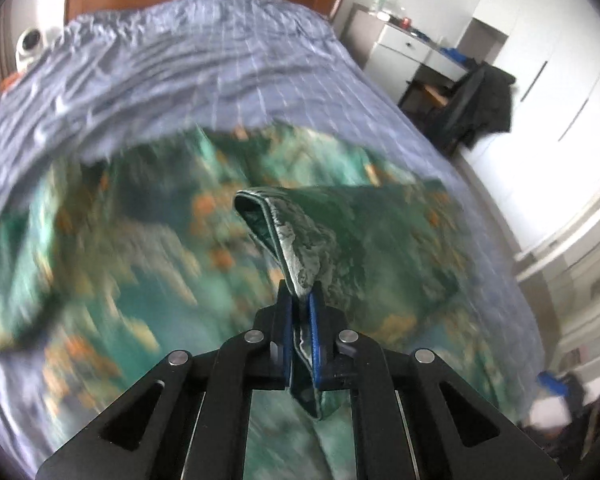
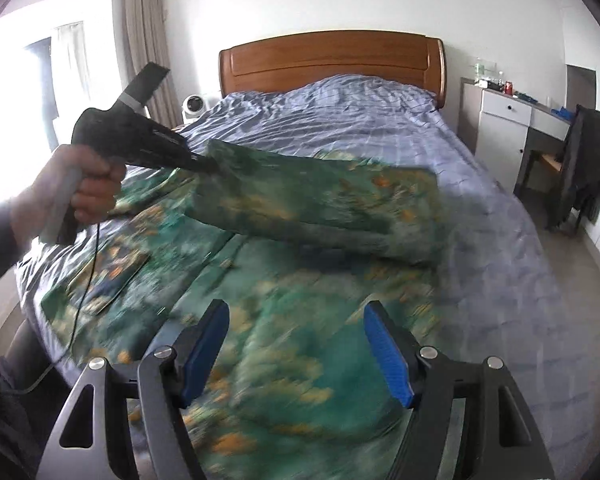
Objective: Fold large clothes
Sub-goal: 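Grasp the folded sleeve edge with the left tool and fold it over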
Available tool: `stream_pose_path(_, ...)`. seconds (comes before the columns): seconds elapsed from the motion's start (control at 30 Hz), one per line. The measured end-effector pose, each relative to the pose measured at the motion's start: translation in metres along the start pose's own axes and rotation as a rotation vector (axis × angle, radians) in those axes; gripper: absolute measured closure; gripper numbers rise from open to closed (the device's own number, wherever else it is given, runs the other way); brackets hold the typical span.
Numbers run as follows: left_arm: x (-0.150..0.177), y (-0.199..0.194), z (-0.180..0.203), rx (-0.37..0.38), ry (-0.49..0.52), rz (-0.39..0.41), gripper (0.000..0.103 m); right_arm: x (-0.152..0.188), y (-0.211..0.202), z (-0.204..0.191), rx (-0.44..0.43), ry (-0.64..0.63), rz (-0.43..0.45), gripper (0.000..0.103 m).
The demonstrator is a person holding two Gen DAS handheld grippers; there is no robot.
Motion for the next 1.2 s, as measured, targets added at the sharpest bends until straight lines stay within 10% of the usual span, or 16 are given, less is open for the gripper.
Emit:
stream_pose_path(0.47, 0.019, 0.091, -0.07, -0.037, -0.108, -0.088, 0.097, -0.141, 0.16, 0.12, 0.056, 0.015, -0.095, 0.032)
stream_pose_path(0.8, 0.033, 0.112, -0.069, -0.05, -0.096, -0.094, 0.091, -0.113, 0.313, 0.131, 0.068, 0.029, -0.34, 0.032)
stream_pose_path(1.2, 0.038, 0.09, -0.055, -0.065, -0.026, -0.092, 0.082, -0.11, 0.245, 0.113, 0.059, -0.026, -0.302, 0.032)
Point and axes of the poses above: each gripper's, at about its wrist camera, not at the fingertips, and y roughly the way its jaws point, z to its right, x to its underside, the point moved 6 cm from there along y, roughly the way its jaws point, and after that the axes turned 2 degrees about y, right-handed, at the moved point
